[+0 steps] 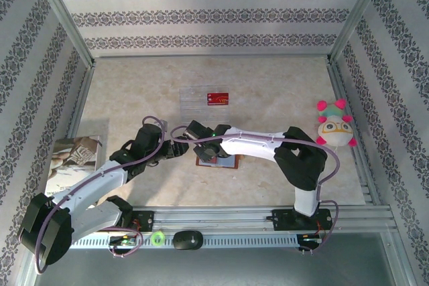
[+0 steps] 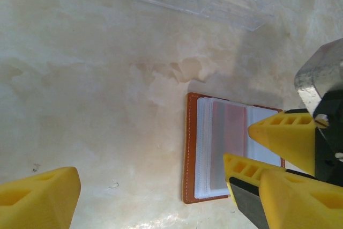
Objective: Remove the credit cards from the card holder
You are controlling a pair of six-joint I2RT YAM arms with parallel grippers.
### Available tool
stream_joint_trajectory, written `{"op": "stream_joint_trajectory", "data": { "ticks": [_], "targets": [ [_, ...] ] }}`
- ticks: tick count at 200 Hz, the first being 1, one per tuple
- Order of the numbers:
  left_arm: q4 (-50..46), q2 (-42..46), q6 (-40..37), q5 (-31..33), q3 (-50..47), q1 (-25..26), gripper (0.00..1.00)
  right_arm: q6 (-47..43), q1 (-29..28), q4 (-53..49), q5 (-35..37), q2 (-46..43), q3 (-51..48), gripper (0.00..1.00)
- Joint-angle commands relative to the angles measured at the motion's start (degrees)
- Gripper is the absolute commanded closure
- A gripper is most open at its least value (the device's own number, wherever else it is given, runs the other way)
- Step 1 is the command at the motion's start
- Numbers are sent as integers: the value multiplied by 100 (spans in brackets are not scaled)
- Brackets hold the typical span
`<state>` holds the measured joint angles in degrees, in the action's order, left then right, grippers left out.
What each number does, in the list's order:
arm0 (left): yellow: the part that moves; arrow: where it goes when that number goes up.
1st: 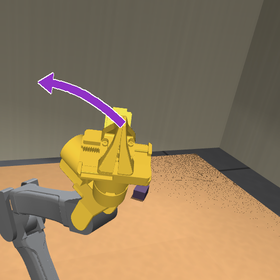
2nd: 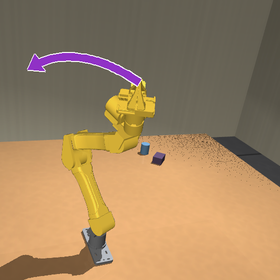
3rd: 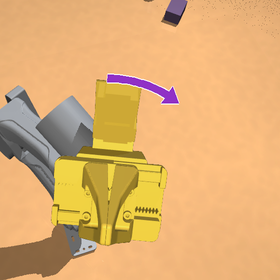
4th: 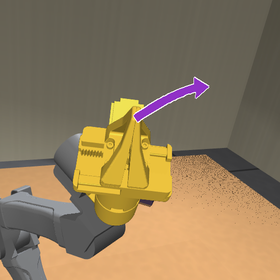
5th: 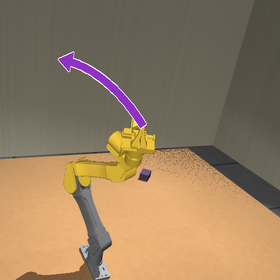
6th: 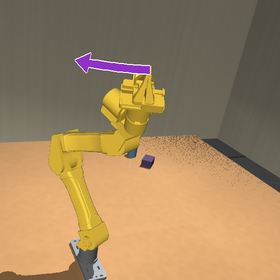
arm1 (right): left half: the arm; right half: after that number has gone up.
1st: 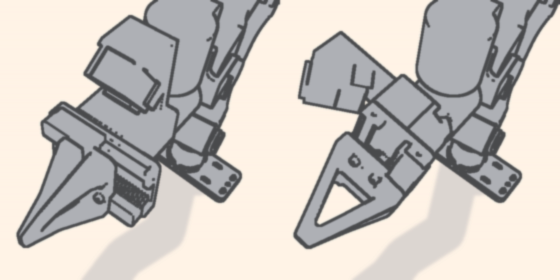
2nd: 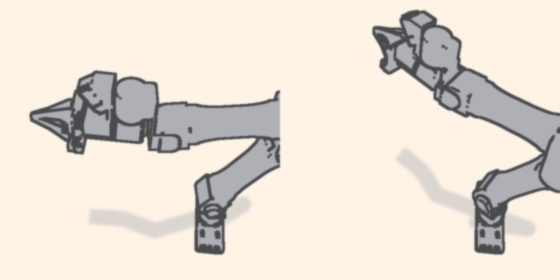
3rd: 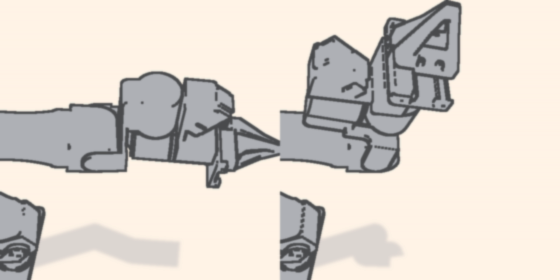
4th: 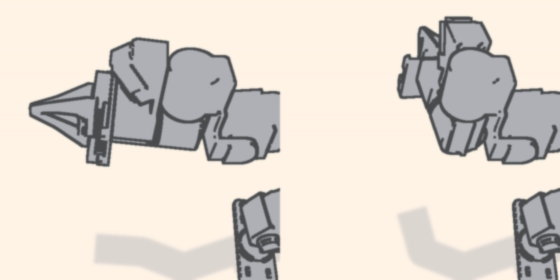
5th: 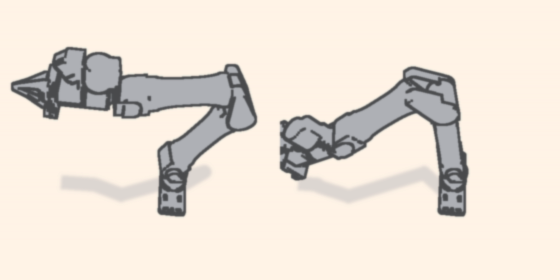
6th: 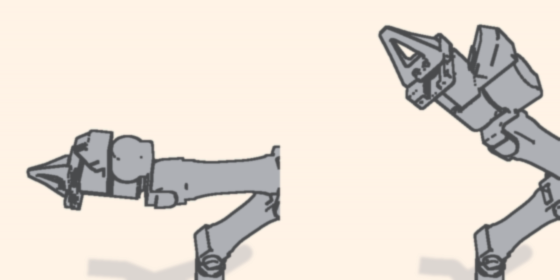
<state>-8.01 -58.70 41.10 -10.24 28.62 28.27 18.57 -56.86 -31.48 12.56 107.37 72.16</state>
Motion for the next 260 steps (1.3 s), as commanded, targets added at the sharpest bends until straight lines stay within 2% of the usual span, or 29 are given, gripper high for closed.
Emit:
{"op": "stream_joint_trajectory", "data": {
  "ticks": [1,28,46,119,165,228,260],
  "targets": [
    [-93,61,-88,-4,-115,-100,13,-132,-18,-205,141,212,88,56],
    [-52,17,-94,-57,-113,-128,13,-116,-25,-184,109,452,31,57],
    [-59,16,-107,-89,-102,-129,13,-99,-31,-152,74,527,-55,62],
    [326,-164,-59,-557,-171,-129,16,-200,-10,353,-257,236,-402,100],
    [694,-411,99,-758,-208,-114,16,-227,193,1045,-1102,-332,-791,100],
    [1237,-991,270,-964,-90,37,21,346,686,2041,-2314,-1203,-1657,100],
    [1338,-1233,288,-946,15,133,21,667,874,2176,-2480,-1482,-1957,100]
  ]
}}
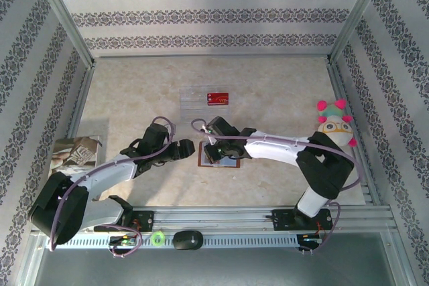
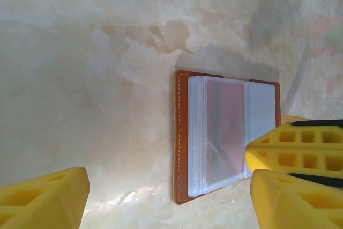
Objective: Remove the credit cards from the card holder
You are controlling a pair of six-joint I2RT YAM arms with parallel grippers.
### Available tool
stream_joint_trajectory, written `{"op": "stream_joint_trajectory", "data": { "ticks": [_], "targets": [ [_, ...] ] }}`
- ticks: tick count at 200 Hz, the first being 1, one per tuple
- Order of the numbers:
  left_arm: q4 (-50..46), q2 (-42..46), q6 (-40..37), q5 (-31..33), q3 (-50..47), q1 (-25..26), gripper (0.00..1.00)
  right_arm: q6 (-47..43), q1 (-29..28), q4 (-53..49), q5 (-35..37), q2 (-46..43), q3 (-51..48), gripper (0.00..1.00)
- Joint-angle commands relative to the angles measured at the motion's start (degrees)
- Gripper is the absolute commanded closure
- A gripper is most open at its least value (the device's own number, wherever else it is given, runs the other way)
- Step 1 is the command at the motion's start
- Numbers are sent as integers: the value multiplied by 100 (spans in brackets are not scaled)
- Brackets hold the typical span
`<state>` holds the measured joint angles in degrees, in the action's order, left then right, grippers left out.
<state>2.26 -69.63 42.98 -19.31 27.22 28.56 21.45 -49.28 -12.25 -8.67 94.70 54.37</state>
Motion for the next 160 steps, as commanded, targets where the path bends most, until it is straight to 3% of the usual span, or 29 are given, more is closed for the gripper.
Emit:
{"op": "stream_joint_trajectory", "data": {
  "ticks": [1,11,26,44,160],
  "targets": [
    [310,-144,98,-38,158,101,21,400,131,251,-343,-214,-179,100],
    [319,-194,112,-34,184,114,21,636,247,246,-308,-223,-243,99],
    [307,-192,123,2,201,108,21,1071,445,8,-284,-156,-223,75],
    [278,-140,116,38,193,112,21,1295,501,-239,-126,-53,-165,69],
    [312,-87,63,34,53,113,20,370,-90,-1447,1627,719,899,63]
  ]
}}
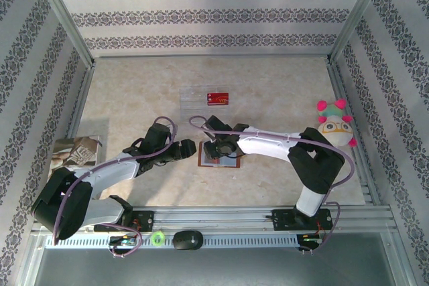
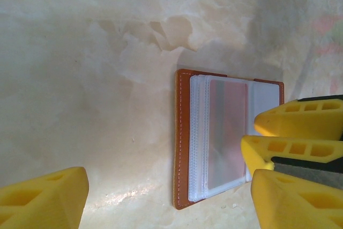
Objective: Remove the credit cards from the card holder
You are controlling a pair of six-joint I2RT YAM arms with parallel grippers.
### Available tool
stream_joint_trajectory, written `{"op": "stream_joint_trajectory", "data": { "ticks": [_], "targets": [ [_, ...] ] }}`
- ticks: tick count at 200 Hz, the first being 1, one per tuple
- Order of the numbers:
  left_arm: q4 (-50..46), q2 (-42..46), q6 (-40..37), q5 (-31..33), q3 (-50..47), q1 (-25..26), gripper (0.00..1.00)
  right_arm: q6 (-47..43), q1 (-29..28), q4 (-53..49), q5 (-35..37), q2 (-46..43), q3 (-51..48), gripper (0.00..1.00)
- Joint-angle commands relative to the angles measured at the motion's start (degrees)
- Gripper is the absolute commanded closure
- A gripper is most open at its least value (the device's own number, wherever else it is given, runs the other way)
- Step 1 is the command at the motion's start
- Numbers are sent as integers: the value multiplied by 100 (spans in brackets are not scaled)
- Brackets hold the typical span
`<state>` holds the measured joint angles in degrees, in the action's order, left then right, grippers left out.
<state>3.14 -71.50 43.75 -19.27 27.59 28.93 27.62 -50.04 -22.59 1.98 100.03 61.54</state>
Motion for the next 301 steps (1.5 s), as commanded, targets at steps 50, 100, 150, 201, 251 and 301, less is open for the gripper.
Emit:
{"op": "stream_joint_trajectory", "data": {
  "ticks": [50,100,150,201,251,301],
  "targets": [
    [240,89,-14,-1,11,75,20,-572,-222,-624,883,764,474,62],
    [231,54,-24,-93,17,76,20,-579,-263,-491,996,839,317,85],
    [268,6,-61,-248,98,133,21,-653,-132,306,453,480,-92,100],
    [856,-18,214,-444,107,206,34,-361,300,1915,-974,-184,-1007,100],
    [1341,-25,325,-540,28,222,41,14,584,2733,-1695,-483,-1532,100],
    [1620,-377,385,-631,44,241,48,414,737,3353,-2016,-710,-1881,100]
  ]
}}
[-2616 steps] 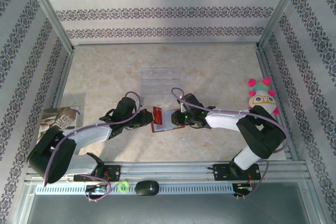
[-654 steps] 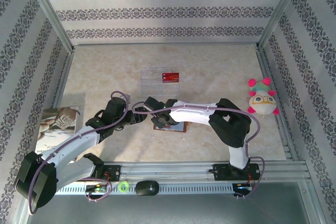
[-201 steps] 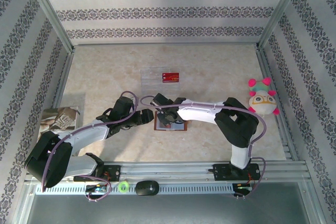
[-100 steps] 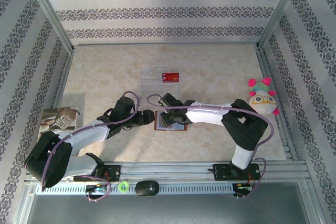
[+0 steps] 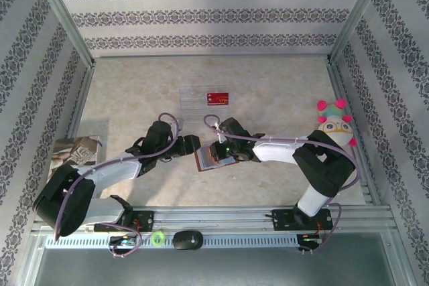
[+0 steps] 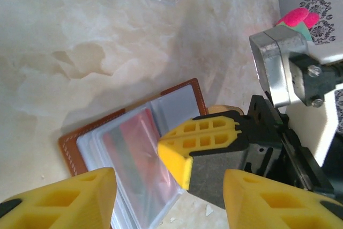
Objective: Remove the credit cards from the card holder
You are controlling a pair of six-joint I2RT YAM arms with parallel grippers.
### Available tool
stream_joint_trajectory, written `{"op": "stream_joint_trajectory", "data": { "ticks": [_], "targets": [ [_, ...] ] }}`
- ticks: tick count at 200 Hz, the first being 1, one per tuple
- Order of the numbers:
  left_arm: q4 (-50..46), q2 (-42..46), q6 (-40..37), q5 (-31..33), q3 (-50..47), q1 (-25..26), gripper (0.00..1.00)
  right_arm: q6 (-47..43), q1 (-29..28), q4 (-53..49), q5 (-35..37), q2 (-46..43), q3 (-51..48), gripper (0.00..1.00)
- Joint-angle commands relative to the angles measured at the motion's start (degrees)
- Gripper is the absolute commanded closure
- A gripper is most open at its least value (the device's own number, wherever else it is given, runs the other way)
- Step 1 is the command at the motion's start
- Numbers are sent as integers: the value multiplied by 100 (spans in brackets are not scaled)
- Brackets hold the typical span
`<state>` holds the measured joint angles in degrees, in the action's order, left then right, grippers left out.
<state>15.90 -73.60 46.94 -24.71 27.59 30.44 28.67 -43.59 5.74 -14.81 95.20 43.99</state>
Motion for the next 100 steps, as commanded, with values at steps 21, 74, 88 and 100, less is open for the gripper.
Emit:
{"op": "stream_joint_trajectory", "data": {
  "ticks": [21,74,88,100],
  "targets": [
    [412,-280,107,-129,27,98,49,459,149,645,-382,-296,-220,100],
    [579,-404,201,-139,20,260,48,1024,393,1318,-795,-300,-544,100],
    [601,-468,205,-132,63,337,48,1098,417,1399,-838,-282,-558,100],
    [488,-533,189,-46,102,393,48,1127,420,1429,-840,-289,-558,100]
  ]
}}
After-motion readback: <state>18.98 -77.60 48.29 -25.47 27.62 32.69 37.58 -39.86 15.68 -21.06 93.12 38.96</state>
